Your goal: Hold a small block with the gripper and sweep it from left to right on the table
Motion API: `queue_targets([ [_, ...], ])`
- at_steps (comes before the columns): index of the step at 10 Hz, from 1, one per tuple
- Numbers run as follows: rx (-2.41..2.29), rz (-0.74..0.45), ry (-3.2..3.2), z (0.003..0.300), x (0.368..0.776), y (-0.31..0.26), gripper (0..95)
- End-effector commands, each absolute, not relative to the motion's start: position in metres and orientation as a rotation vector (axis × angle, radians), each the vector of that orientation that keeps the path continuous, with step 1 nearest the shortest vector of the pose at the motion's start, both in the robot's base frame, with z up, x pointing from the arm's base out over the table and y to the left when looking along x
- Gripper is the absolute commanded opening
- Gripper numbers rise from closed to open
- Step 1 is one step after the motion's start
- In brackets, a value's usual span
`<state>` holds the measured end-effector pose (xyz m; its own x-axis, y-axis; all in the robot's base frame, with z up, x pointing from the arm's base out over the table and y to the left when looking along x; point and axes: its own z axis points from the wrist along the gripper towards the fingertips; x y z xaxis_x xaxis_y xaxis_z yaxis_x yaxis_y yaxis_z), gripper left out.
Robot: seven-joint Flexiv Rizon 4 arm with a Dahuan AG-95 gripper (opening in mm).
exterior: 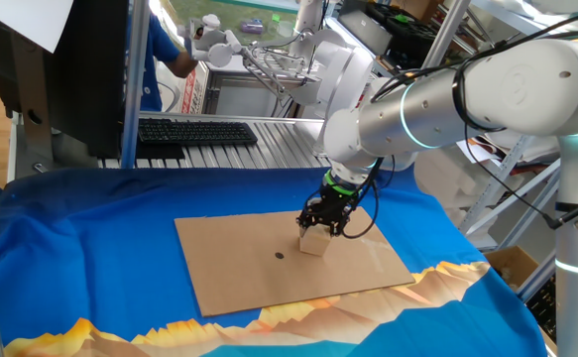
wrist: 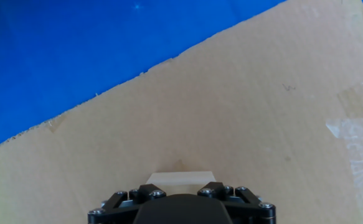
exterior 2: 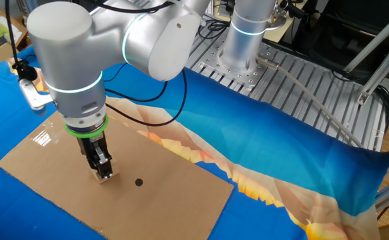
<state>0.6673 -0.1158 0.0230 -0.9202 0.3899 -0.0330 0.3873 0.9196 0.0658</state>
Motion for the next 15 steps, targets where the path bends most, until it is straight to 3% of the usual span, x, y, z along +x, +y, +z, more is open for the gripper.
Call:
queue_targets([
  [1,0.613,0.101,3.036,0.0224,0.6682,-0.116,0.0],
  [7,0.615,0.108,3.042,0.0232,0.6696,-0.1163,0.0],
  [10,0.68,0.084,3.025,0.024,0.6708,-0.1167,57.0],
  [11,0.69,0.064,3.023,0.0244,0.671,-0.1167,57.0],
  [12,0.698,0.08,3.016,0.0246,0.6714,-0.1169,76.0],
  [13,0.704,0.077,3.015,0.0243,0.6715,-0.1169,76.0],
  [14,0.721,0.079,3.011,0.0243,0.6715,-0.1169,95.0],
  [15,0.727,0.082,3.011,0.0243,0.6715,-0.1169,95.0],
])
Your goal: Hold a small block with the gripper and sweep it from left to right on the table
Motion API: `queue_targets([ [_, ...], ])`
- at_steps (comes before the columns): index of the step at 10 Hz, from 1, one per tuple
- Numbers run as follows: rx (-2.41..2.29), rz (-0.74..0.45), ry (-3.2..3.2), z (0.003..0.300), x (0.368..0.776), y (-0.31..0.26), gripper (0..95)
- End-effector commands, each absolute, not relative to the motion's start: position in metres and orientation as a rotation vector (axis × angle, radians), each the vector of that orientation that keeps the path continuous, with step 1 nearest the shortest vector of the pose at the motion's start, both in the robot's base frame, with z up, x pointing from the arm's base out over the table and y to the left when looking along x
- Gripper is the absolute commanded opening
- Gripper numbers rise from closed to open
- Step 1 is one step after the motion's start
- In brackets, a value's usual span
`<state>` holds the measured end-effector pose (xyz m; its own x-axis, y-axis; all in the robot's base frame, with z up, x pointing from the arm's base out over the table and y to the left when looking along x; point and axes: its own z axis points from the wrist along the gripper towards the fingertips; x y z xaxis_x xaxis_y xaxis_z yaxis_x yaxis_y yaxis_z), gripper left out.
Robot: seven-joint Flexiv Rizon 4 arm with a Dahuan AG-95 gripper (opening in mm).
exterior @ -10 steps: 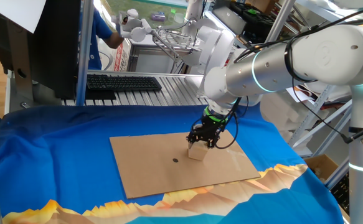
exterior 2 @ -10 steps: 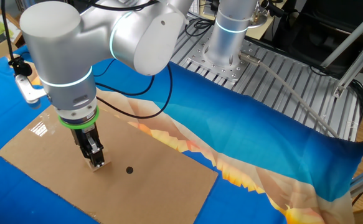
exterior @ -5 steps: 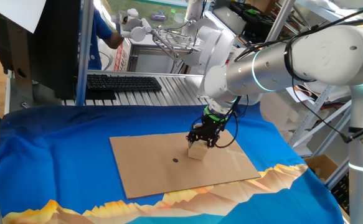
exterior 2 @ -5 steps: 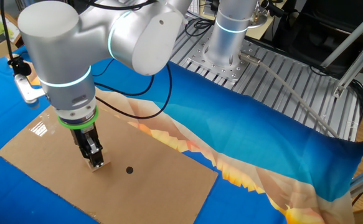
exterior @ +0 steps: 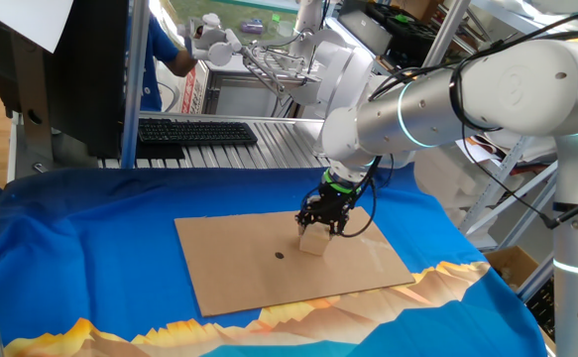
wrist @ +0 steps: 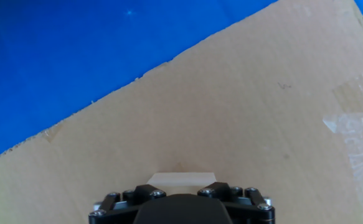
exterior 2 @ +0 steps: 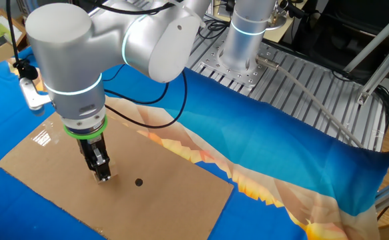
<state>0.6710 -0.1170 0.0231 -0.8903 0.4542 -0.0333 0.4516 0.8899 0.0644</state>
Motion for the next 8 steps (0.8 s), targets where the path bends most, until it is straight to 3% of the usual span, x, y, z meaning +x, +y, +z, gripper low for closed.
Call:
queue_targets([
  [1,0.729,0.082,3.011,0.024,0.672,-0.117,95.0],
  [5,0.734,0.104,3.035,0.044,0.667,-0.118,95.0],
  [6,0.721,0.098,3.048,0.049,0.665,-0.119,76.0],
  [8,0.724,0.078,3.071,0.062,0.661,-0.121,76.0],
])
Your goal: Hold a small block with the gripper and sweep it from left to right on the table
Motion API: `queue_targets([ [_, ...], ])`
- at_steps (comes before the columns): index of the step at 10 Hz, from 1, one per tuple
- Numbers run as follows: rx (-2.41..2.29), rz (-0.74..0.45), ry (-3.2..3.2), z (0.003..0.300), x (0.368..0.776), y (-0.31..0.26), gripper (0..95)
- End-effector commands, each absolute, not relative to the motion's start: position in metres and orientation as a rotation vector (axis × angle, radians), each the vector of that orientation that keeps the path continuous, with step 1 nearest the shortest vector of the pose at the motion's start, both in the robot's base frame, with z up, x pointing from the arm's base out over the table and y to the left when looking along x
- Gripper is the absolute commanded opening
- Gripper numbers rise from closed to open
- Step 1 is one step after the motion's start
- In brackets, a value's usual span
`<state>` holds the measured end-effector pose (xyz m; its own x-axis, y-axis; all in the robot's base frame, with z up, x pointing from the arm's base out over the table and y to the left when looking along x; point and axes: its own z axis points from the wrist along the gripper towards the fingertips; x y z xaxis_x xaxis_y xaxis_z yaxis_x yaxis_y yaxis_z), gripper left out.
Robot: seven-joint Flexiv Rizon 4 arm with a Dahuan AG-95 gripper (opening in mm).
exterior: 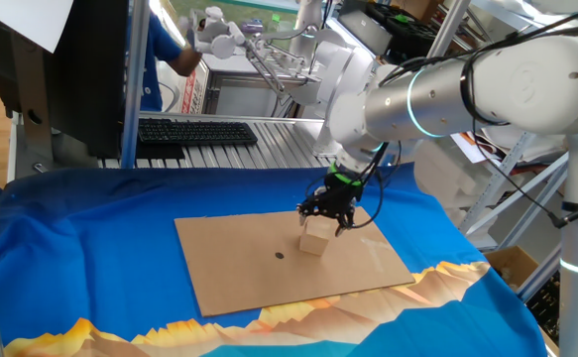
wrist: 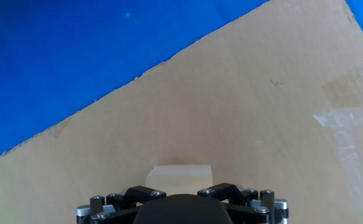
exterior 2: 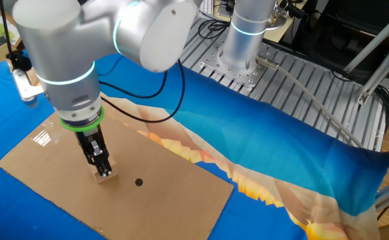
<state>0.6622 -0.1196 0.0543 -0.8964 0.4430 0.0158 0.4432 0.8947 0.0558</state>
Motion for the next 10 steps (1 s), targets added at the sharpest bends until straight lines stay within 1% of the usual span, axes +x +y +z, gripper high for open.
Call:
queue_targets([
  [1,-0.707,-0.066,-3.022,0.0678,0.658,-0.1229,76.0],
  [2,-0.705,-0.055,-3.013,0.0728,0.6561,-0.1244,76.0],
  [10,-0.705,-0.055,-3.013,0.0728,0.6561,-0.1244,76.0],
])
